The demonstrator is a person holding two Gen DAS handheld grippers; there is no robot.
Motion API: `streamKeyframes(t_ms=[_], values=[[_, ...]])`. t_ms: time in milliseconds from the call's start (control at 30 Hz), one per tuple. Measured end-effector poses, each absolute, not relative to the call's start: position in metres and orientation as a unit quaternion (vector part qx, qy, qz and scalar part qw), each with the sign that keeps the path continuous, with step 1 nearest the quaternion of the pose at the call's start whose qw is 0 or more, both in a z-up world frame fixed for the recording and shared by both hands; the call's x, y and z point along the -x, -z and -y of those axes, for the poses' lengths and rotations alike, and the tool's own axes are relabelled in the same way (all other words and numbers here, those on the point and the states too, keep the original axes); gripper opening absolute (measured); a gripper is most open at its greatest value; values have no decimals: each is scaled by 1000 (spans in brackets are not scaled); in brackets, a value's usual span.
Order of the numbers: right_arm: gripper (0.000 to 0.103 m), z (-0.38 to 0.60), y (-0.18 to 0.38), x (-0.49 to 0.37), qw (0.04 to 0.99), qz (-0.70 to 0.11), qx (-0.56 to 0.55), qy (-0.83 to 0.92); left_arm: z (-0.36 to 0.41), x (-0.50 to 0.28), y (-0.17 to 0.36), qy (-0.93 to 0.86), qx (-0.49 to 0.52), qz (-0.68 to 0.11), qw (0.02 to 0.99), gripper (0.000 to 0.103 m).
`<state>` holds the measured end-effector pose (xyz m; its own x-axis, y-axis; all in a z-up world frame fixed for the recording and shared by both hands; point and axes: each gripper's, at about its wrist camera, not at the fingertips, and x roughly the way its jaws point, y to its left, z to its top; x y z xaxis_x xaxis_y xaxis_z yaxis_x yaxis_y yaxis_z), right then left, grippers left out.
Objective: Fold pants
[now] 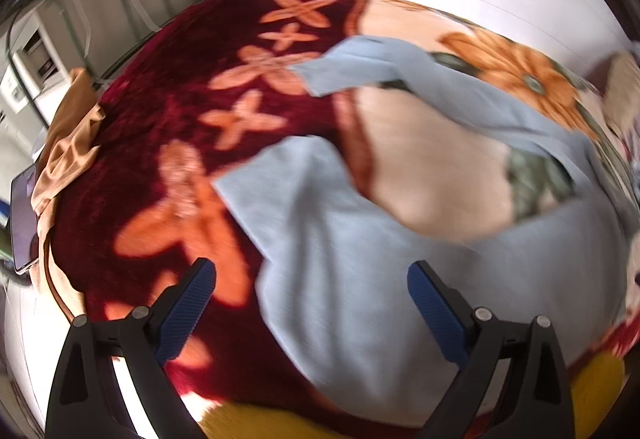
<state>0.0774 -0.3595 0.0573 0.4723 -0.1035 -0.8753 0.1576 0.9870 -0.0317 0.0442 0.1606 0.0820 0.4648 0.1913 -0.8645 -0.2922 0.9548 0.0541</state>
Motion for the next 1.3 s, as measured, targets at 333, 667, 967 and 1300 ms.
streamKeyframes(t_ms=[333, 667, 967, 1300], values=[[91, 395, -32, -128, 842, -531, -36, 94, -239, -71, -50, -201, 121, -517, 824, 99], [91, 397, -9, -153, 834, -546, -42, 61, -248, -94, -30, -185, 183, -522, 812, 89], [65, 386, -13, -149, 845, -529, -54, 52, -235, -99, -32, -185, 147, -514, 824, 50], [10, 372, -62, -154, 878, -470, 13, 88, -224, -99, -47, -166, 124, -489, 848, 7]])
